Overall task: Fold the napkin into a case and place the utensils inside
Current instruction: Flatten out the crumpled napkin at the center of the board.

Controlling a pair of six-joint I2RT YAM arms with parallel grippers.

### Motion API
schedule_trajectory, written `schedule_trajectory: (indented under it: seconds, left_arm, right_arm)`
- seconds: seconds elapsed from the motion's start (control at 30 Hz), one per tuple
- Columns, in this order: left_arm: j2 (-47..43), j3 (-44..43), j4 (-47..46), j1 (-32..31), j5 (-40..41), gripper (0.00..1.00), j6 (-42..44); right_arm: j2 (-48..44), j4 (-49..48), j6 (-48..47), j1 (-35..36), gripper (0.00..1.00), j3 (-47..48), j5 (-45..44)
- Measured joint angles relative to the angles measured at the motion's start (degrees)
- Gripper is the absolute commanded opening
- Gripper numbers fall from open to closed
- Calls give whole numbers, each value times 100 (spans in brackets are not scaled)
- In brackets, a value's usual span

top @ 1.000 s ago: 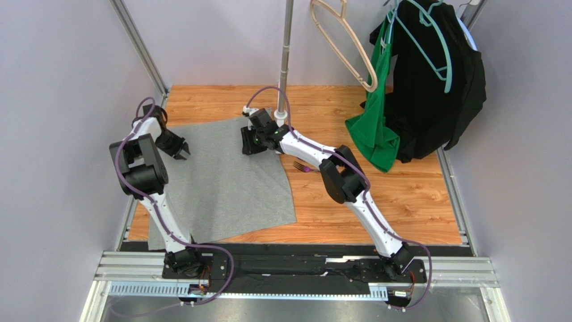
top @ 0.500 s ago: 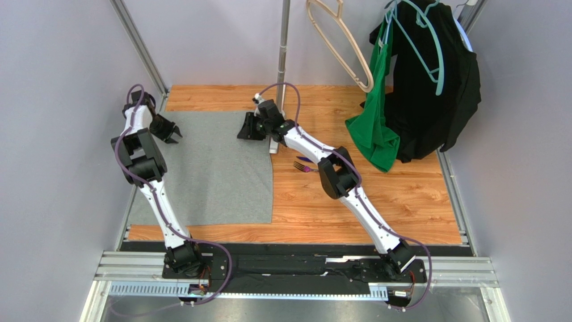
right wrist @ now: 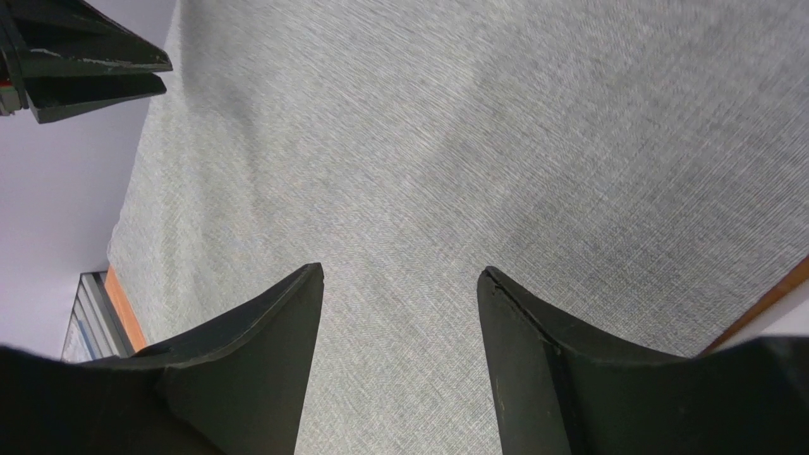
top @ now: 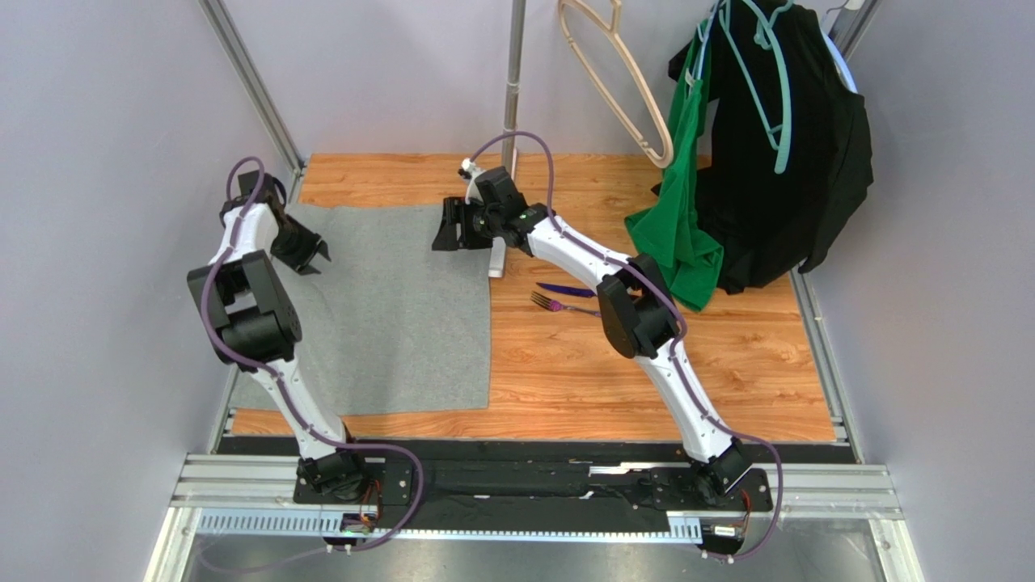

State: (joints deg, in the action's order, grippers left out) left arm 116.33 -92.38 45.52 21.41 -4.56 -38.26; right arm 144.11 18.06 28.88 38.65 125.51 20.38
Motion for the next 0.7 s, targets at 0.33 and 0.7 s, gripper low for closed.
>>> schedule_trajectory:
  seconds: [0.33,0.7]
  left_arm:
    - [-767,1248,-713,-782,-566,42,-157]
    - [-682,1921,-1270,-1462,-979,43,-457]
  right_arm:
    - [472,275,-280,-37,46,472,-186]
    - [1633,350,146,-332,56,2118,-476]
